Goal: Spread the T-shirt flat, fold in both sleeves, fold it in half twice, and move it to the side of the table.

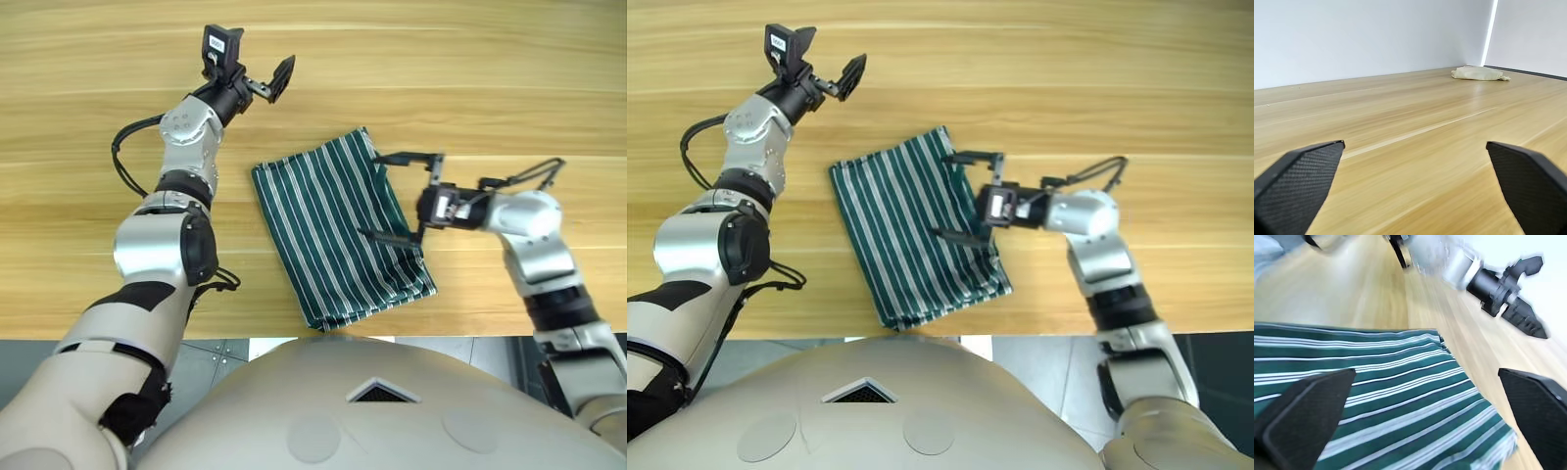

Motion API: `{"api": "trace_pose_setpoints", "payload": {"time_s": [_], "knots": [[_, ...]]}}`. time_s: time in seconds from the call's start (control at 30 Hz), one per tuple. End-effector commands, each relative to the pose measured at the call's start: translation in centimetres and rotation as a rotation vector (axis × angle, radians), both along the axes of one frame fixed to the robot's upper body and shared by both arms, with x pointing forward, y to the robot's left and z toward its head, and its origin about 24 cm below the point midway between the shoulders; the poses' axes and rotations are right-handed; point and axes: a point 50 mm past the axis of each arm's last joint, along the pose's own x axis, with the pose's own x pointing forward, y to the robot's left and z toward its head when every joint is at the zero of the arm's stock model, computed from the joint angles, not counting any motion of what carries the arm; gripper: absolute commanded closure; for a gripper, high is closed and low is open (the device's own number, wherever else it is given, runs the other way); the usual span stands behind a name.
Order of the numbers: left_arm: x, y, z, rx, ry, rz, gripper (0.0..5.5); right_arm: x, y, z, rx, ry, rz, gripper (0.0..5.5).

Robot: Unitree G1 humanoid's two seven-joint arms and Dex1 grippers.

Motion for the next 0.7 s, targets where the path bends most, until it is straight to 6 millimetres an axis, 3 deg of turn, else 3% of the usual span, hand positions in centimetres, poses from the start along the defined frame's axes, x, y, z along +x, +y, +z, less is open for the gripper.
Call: {"api": "trace_pose_setpoints", "payload": {"time_s": [0.03,0.2,0.37,0.53,0.6,0.7], "knots": [[0.1,-0.3,0.1,-0.004,0.0,-0.006,0.11,2.5,3.3,-1.2,-0.058,-0.061,-0.031,0.1],[-0.1,-0.8,-0.3,-0.004,0.007,-0.018,0.11,5.1,6.2,-3.6,-0.113,-0.072,-0.114,0.1],[-0.2,-1.1,-0.3,-0.005,0.006,-0.027,0.11,7.4,3.7,-6.9,-0.319,-0.131,-0.363,0.1],[-0.2,-1.1,-0.4,-0.005,0.004,-0.029,0.11,7.8,1.5,-7.6,-0.326,-0.118,-0.481,0.1],[-0.3,-1.1,-0.4,-0.004,0.002,-0.032,0.11,7.7,1.0,-7.5,-0.312,-0.11,-0.497,0.1],[-0.2,-1.0,-0.4,-0.003,-0.003,-0.033,0.11,6.6,1.7,-7.3,-0.243,-0.087,-0.376,0.1]]}}
